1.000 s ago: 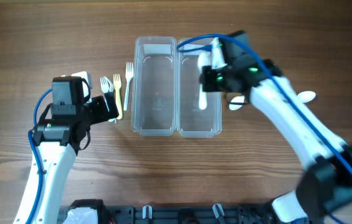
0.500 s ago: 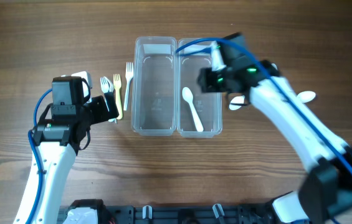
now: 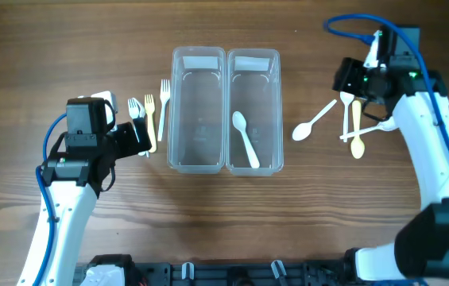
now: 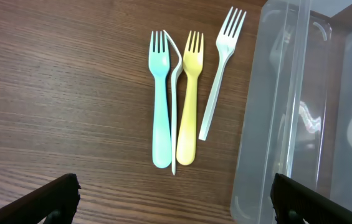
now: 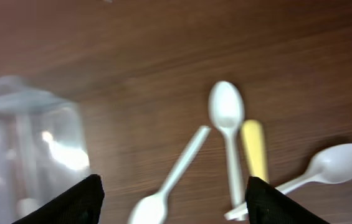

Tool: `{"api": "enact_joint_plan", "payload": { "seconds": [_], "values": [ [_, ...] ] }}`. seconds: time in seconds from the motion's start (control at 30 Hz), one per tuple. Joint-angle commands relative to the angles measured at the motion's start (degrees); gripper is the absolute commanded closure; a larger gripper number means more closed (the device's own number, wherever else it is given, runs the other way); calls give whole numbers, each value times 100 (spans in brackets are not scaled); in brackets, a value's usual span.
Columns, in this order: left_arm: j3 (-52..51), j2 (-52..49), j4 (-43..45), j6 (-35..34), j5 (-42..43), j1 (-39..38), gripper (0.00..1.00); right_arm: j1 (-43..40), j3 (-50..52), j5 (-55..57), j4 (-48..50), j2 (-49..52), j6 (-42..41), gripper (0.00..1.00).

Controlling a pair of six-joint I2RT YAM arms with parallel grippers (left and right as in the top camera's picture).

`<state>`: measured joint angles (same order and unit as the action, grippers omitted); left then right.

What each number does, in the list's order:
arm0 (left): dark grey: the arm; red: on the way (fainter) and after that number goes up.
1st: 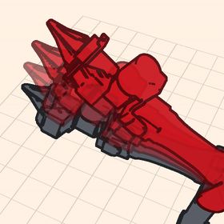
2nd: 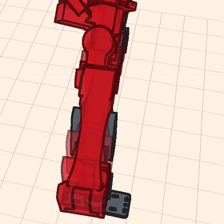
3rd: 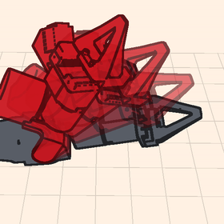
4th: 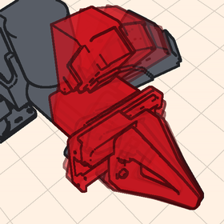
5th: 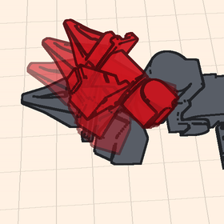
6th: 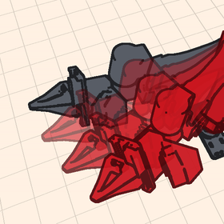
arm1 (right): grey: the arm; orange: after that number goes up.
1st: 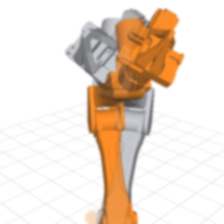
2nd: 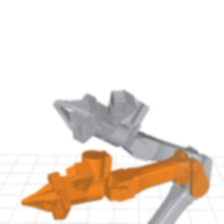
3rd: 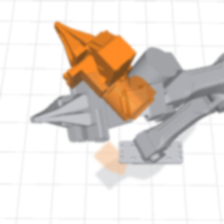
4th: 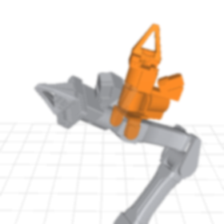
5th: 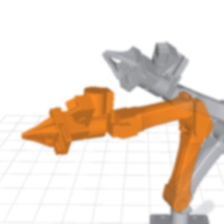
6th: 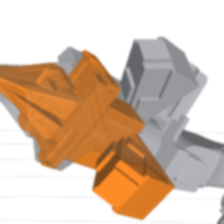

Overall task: Pack container
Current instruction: 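Return the right gripper to the spoons and grasp another white spoon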

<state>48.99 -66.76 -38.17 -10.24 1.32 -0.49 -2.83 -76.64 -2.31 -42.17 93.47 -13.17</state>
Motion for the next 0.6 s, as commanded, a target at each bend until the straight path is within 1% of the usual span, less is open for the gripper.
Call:
{"api": "enact_joint_plan", "payload": {
  "seconds": [0.0,0.17,0.4,0.5,0.57],
  "values": [
    [116,-28,15,-55,-57,-37,0,-111,31,103,-52,601,765,27],
    [116,-28,17,-55,-57,-37,0,-144,31,105,-107,1364,962,35],
    [116,-28,17,-55,-57,-37,0,-205,31,105,-48,2052,1019,36],
    [116,-28,17,-55,-57,-37,0,-295,31,105,-46,2205,1021,44],
    [116,-28,17,-55,-57,-37,0,-358,31,107,-46,2243,1023,46]
  ]
}}
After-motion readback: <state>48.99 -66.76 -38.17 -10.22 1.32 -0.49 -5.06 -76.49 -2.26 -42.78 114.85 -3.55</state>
